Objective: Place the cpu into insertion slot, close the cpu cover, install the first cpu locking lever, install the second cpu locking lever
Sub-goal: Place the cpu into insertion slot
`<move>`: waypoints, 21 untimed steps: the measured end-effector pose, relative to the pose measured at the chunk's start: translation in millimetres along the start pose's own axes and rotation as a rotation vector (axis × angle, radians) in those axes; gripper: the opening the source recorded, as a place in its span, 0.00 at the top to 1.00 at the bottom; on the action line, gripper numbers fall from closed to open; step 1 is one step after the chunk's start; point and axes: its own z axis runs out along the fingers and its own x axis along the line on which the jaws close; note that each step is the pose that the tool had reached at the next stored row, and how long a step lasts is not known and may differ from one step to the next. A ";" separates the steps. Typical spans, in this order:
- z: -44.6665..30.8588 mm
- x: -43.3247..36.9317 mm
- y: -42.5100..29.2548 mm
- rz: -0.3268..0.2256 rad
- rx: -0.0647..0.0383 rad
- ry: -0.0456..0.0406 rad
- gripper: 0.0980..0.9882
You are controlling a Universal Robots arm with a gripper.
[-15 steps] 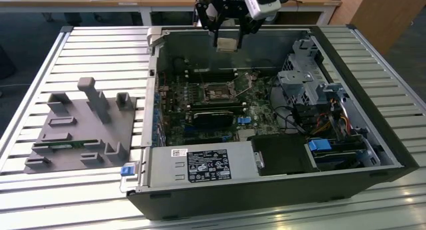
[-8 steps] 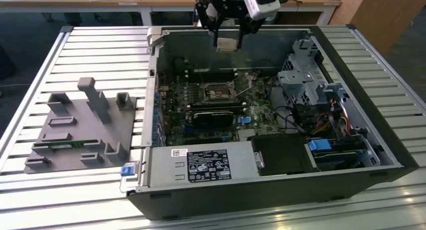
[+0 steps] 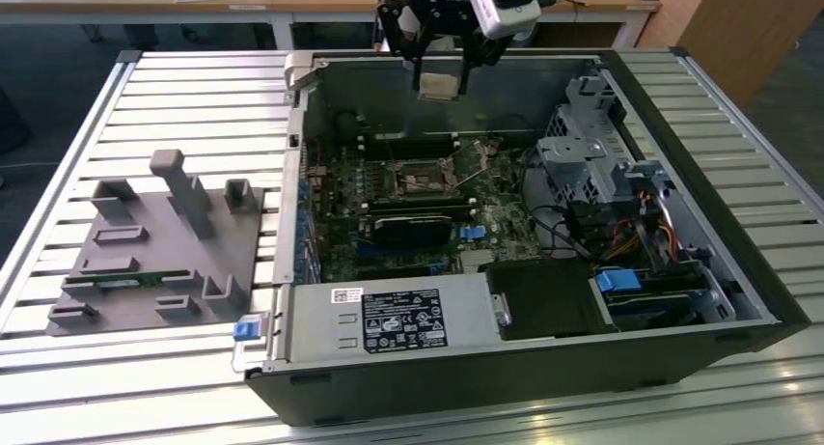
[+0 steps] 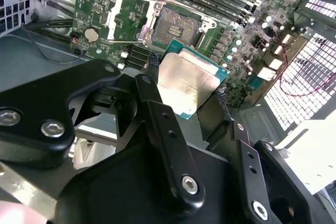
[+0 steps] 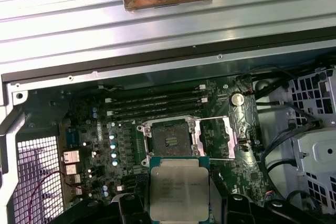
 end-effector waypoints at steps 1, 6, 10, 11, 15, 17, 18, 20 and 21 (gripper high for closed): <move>0.0 0.0 0.0 0.002 0.000 -0.0001 0.50; 0.0 0.0 0.0 0.009 0.000 -0.0008 0.50; 0.0 0.1 0.0 0.016 0.000 -0.0014 0.50; 0.0 0.1 0.0 0.017 0.000 -0.0015 0.50; 0.0 0.1 0.0 0.025 0.000 -0.0022 0.50; 0.0 0.1 0.0 0.029 -0.001 -0.0026 0.50; 0.0 0.1 0.0 0.032 -0.001 -0.0029 0.50; 0.0 0.1 0.0 0.037 -0.001 -0.0033 0.50; 0.0 0.1 0.0 0.039 -0.001 -0.0035 0.50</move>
